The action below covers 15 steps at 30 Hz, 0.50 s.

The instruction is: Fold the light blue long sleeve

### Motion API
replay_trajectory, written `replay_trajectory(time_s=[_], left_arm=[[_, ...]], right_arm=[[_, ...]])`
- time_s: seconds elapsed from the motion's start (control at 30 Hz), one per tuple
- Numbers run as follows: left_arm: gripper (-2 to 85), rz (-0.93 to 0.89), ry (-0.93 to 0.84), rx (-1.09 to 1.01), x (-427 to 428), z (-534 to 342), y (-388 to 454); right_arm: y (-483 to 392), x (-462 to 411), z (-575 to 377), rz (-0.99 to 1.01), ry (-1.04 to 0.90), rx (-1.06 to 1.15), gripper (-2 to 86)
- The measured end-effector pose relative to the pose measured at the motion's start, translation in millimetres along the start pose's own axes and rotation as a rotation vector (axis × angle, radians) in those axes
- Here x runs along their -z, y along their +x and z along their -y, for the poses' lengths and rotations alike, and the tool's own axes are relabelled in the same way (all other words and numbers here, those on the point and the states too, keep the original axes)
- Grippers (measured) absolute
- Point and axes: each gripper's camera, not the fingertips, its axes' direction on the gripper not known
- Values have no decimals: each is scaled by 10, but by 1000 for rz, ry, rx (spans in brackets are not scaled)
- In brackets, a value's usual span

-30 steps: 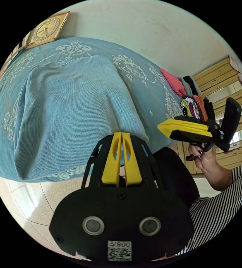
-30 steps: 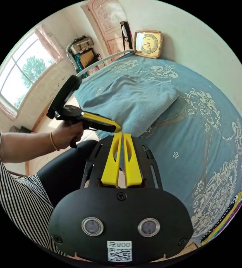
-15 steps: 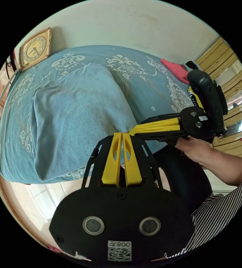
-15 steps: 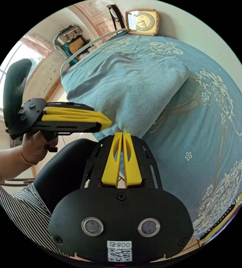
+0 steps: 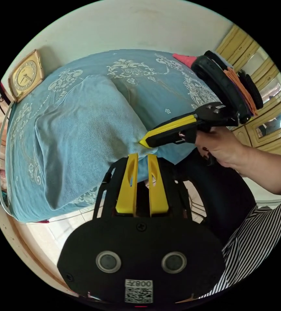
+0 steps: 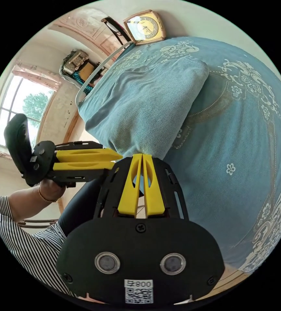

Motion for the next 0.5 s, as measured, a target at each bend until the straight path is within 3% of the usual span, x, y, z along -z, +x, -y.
replay_trajectory(time_s=[0.23,0.5], left_arm=[[47,193,-75,-178,-167,52,451],[23,2,-24,-40,-15,-304,-24]], right_arm=[[534,74,6,138,3,-77,28],[1506,207,-337,475,83,-303,94]])
